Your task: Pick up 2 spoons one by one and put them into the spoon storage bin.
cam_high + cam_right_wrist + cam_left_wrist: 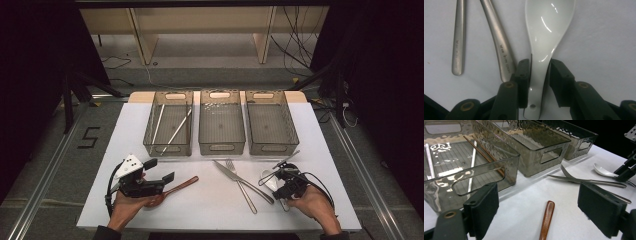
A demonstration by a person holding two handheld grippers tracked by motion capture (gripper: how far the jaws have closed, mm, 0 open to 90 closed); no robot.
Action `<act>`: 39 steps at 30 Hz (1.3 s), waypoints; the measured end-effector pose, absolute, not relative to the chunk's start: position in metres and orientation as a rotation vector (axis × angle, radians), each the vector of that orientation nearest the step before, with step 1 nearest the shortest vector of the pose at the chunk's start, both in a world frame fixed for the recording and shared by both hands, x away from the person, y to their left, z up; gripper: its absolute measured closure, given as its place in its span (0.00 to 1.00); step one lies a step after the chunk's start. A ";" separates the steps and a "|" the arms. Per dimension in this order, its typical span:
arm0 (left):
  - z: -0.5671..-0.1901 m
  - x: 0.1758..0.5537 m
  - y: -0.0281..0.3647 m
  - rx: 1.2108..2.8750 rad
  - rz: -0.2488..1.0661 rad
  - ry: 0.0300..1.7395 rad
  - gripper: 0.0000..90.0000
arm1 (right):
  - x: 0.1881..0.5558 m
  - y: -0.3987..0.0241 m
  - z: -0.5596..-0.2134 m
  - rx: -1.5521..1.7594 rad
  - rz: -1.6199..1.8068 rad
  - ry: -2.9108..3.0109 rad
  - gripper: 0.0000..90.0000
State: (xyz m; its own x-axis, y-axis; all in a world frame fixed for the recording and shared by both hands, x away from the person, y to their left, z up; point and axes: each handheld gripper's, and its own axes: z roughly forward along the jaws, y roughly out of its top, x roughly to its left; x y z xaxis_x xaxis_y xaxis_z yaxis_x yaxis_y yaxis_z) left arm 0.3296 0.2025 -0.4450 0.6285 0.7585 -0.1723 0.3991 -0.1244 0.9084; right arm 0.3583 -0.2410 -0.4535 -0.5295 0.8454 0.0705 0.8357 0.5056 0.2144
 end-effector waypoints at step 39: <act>-0.445 0.329 0.204 1.743 0.410 0.948 0.19 | 0.357 -0.243 -0.451 1.451 0.379 2.702 0.85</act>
State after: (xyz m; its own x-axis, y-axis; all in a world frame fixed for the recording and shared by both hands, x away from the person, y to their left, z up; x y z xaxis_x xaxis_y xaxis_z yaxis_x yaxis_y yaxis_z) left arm 0.3292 0.2038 -0.4449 0.6255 0.7615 -0.1700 0.3979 -0.1240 0.9090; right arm 0.3573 -0.2429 -0.4508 -0.5582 0.8268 0.0700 0.8141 0.5294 0.2388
